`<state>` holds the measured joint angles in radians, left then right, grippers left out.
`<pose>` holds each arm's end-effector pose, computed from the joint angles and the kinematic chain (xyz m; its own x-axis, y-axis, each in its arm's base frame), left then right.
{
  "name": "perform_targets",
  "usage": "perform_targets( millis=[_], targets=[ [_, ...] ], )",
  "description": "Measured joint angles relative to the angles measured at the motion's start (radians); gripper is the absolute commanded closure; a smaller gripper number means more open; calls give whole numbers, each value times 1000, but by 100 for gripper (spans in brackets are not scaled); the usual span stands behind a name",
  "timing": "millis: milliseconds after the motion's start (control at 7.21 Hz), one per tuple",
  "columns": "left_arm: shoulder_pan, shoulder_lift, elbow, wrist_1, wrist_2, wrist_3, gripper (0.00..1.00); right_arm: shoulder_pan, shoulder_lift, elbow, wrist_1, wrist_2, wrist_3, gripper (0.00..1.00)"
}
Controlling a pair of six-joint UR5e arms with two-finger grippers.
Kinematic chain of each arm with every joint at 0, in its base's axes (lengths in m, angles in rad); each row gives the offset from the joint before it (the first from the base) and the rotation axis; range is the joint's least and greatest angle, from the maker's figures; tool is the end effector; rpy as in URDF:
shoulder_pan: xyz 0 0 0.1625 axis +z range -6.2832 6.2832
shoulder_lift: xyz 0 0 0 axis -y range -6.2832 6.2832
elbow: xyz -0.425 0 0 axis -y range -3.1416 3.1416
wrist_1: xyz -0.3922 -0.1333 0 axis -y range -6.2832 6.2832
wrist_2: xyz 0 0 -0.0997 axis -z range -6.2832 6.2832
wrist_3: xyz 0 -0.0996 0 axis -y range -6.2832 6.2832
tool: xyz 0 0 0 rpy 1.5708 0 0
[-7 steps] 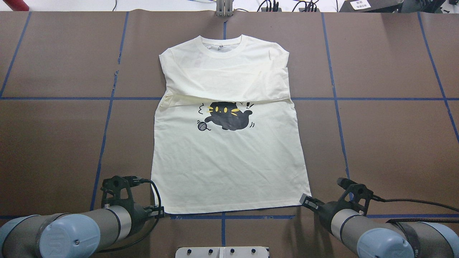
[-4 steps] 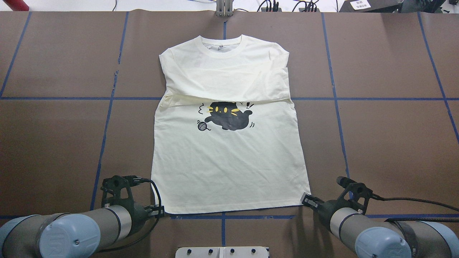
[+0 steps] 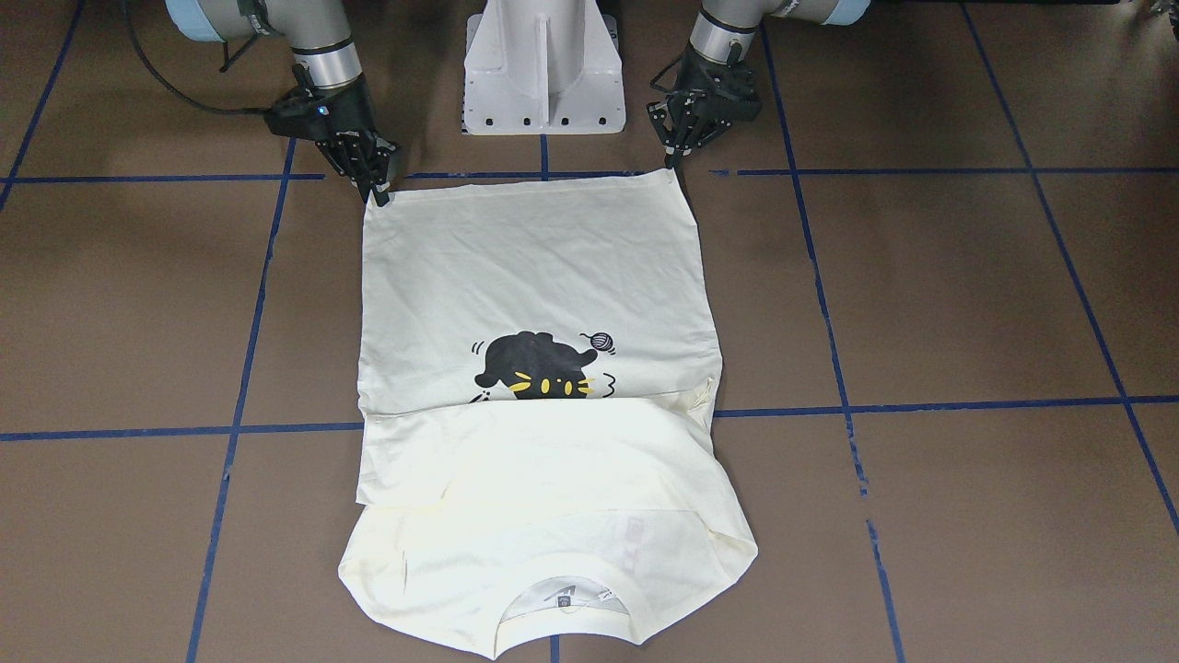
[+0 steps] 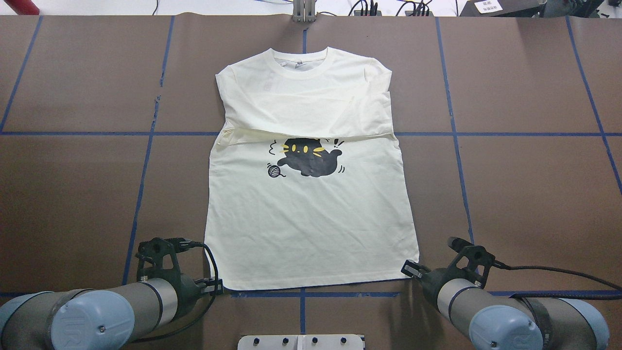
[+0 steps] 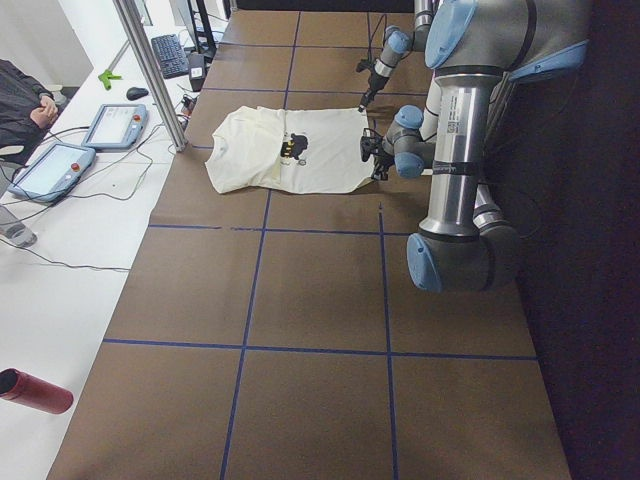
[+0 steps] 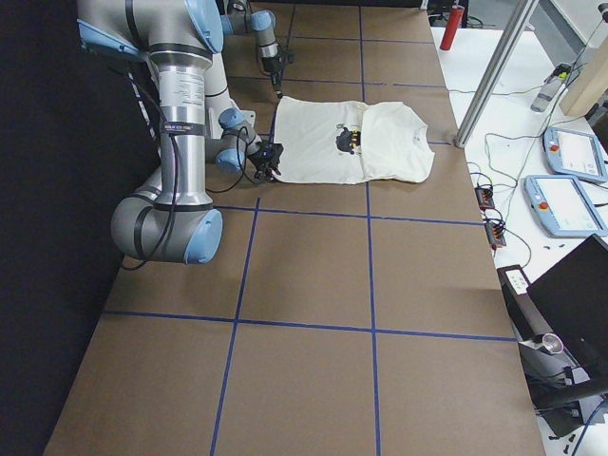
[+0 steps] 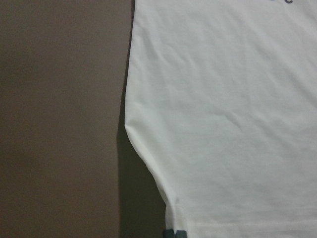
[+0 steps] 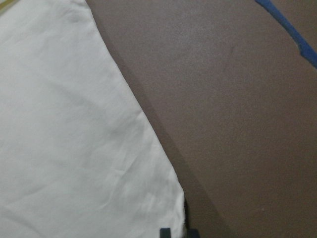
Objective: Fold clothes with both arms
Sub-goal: 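Position both grippers at the hem corners nearest the robot and grasp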
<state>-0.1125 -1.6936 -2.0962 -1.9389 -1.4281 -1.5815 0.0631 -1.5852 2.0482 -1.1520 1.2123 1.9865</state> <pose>0.4813 -0.2028 0.3147 0.5207 -0.0695 -0.8509 0.2369 0.9693 0.0658 -0.4686 -0.1982 0.3946 0.4475 0.4072 0.7962 -0.5575 0.8232 -0.1076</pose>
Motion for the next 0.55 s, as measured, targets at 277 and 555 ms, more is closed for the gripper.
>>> perform_targets(
  millis=[277, 555],
  targets=[
    [-1, 2, 0, 0, -1, 0, 100, 10, -8, 11, -1, 2, -1, 100],
    [-4, 10, -44, 28, -11, 5, 100, 30, -23, 93, -48, 17, -15, 100]
  ],
)
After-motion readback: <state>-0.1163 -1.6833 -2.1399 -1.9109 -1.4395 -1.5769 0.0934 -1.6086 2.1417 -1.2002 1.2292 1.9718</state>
